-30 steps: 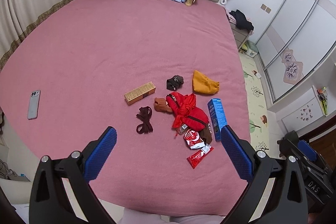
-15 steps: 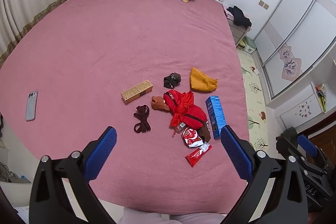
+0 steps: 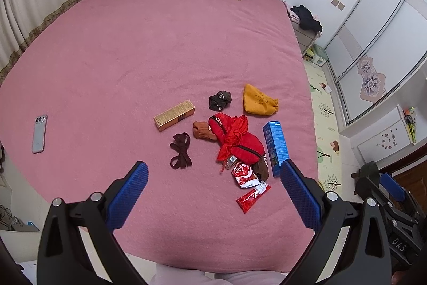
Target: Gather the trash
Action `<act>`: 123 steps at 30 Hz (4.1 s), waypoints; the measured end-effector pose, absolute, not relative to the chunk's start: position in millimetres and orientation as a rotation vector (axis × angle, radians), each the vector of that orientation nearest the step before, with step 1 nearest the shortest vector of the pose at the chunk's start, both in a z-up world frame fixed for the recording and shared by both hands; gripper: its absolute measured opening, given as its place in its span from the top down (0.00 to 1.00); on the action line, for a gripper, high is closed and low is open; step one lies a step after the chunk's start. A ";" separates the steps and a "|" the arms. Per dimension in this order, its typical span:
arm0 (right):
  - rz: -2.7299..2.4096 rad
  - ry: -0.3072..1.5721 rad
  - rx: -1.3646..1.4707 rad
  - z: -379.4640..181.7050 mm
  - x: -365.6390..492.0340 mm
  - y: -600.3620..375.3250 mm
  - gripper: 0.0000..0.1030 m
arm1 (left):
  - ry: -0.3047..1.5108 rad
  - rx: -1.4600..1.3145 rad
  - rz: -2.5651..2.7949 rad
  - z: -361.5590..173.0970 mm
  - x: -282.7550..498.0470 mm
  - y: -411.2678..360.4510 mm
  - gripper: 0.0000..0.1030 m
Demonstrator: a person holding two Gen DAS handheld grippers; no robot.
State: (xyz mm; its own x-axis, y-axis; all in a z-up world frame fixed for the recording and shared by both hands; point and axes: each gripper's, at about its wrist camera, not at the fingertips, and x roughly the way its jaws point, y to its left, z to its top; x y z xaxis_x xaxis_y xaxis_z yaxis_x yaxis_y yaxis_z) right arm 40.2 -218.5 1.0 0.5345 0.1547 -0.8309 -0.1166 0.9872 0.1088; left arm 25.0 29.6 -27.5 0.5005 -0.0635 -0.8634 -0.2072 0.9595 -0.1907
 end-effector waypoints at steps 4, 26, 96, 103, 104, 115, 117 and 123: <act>0.162 0.997 0.041 -0.2 41.1 -217.6 0.08 | 1.055 -0.283 0.089 -29.6 29.3 29.0 0.04; 0.197 1.058 0.053 -17.8 67.3 -216.9 0.08 | 1.126 -0.311 0.092 -50.0 52.2 28.1 0.04; 0.348 1.445 0.091 -287.9 241.2 -136.3 0.62 | 1.422 -0.643 0.197 -327.1 161.3 117.2 0.78; 0.351 1.401 0.163 -230.4 209.1 -175.1 0.62 | 1.407 -0.682 0.074 -274.7 150.1 81.7 0.78; 0.344 1.395 0.167 -222.9 203.4 -183.4 0.62 | 1.407 -0.677 0.057 -269.4 148.7 74.0 0.78; 0.195 1.352 0.257 -169.1 131.9 -312.9 0.62 | 1.457 -0.498 -0.173 -233.0 133.1 -75.4 0.78; 0.149 1.336 0.281 -162.9 118.3 -342.6 0.62 | 1.466 -0.466 -0.214 -229.4 129.3 -103.3 0.78; 0.035 1.317 0.362 -157.9 85.2 -424.7 0.62 | 1.519 -0.383 -0.348 -230.6 125.9 -201.4 0.78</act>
State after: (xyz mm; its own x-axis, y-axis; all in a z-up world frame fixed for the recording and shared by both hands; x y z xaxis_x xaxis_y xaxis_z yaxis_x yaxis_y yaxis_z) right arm 85.2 -424.7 -157.9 0.2590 0.2286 -0.9384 0.1785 0.9435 0.2791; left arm 125.9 -201.4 -230.6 0.0246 -0.4503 -0.8925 -0.0172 0.8925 -0.4508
